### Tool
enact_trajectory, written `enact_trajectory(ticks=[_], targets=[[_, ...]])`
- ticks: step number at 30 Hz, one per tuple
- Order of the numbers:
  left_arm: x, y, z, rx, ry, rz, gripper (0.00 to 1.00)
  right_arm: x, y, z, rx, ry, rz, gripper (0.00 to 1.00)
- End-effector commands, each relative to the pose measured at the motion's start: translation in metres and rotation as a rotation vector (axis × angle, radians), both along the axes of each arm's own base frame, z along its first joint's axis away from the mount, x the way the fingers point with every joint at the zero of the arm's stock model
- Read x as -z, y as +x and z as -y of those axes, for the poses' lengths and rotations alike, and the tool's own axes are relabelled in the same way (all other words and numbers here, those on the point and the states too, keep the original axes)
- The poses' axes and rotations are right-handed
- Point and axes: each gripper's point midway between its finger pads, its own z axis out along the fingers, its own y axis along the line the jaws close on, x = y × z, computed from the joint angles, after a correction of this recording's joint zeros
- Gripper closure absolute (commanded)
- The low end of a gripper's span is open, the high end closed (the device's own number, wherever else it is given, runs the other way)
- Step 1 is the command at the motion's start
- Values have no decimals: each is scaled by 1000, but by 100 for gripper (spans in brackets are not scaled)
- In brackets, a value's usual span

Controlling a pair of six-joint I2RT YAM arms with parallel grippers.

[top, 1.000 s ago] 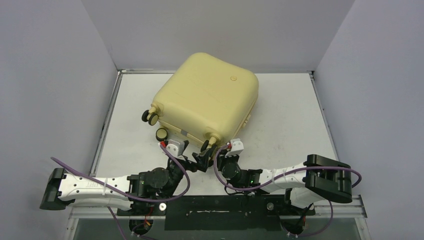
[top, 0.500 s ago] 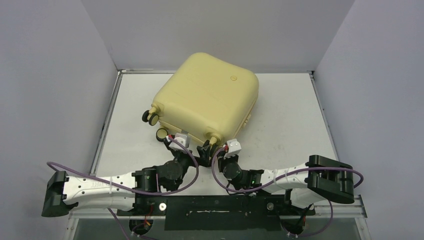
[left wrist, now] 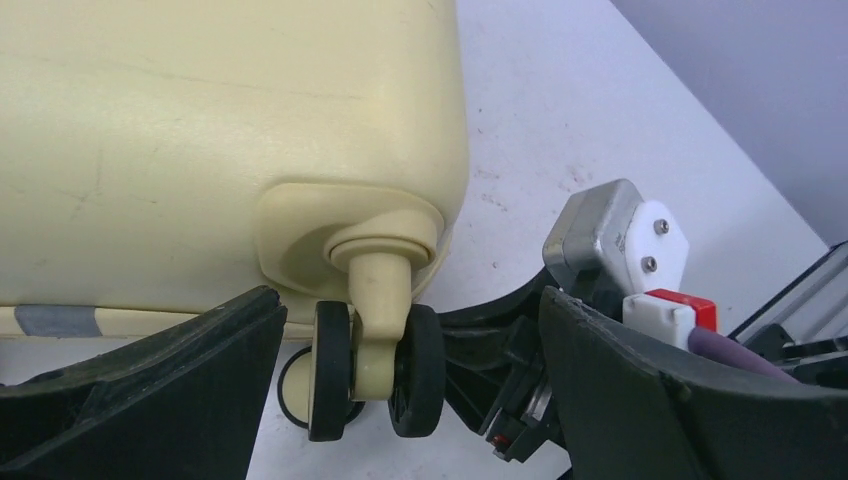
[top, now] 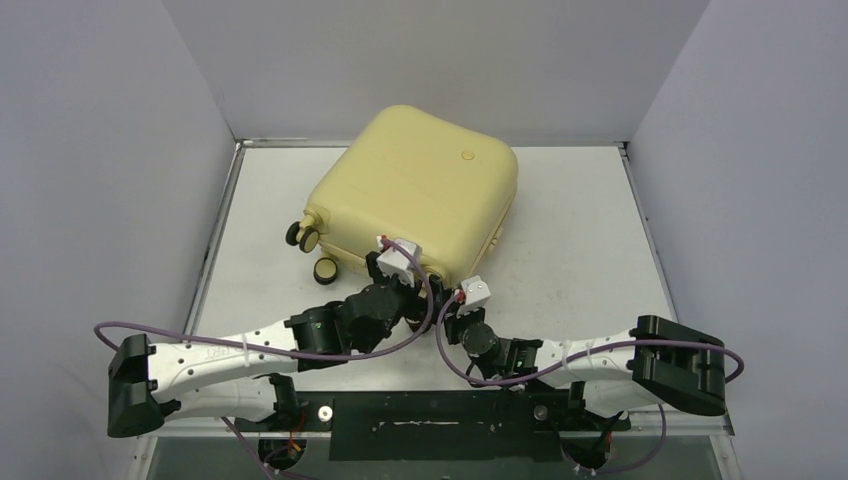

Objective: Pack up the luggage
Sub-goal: Zip the luggage at the center of the board.

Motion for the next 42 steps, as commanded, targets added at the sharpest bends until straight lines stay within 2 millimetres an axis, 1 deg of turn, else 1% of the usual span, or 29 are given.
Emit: enact_trajectory(ticks=[1, 3, 6, 7, 11, 16, 18, 19, 20, 21, 22, 24, 27, 31, 34, 37, 39, 42], targets=[[-2, -6, 21, 99, 87, -27, 3, -28, 15, 9, 60, 87, 55, 100], [7, -2, 21, 82, 138, -46, 3, -30, 15, 9, 53, 90, 58, 100], [16, 5, 20, 52, 164, -81, 6, -31, 14, 8, 41, 92, 60, 100], [18, 8, 20, 47, 160, -92, 8, -30, 14, 8, 35, 90, 61, 100], [22, 16, 19, 53, 138, -123, 23, -31, 13, 8, 24, 90, 65, 100], [35, 19, 22, 84, 159, -162, 33, -32, 12, 8, 19, 89, 70, 100], [42, 20, 23, 88, 167, -178, 40, -33, 11, 7, 15, 87, 72, 100], [47, 21, 22, 86, 173, -187, 46, -33, 11, 8, 18, 84, 73, 100], [50, 23, 21, 79, 178, -195, 56, -32, 11, 9, 22, 79, 72, 100], [53, 26, 18, 70, 181, -204, 71, -31, 11, 10, 31, 71, 73, 100], [57, 28, 15, 59, 186, -213, 83, -31, 11, 13, 45, 65, 74, 100], [61, 33, 9, 35, 196, -223, 100, -29, 12, 21, 85, 58, 71, 100], [66, 38, -5, -21, 220, -230, 100, -28, 16, 36, 163, 48, 66, 100], [72, 40, -19, -57, 248, -229, 100, -28, 18, 55, 251, 40, 68, 100], [74, 41, -26, -79, 260, -229, 100, -28, 19, 63, 275, 40, 71, 100], [73, 42, -30, -88, 256, -222, 100, -26, 19, 63, 272, 45, 69, 100], [72, 41, -30, -80, 244, -218, 100, -28, 18, 55, 222, 64, 75, 100], [69, 41, -28, -58, 227, -215, 100, -32, 10, 37, 89, 87, 93, 100]])
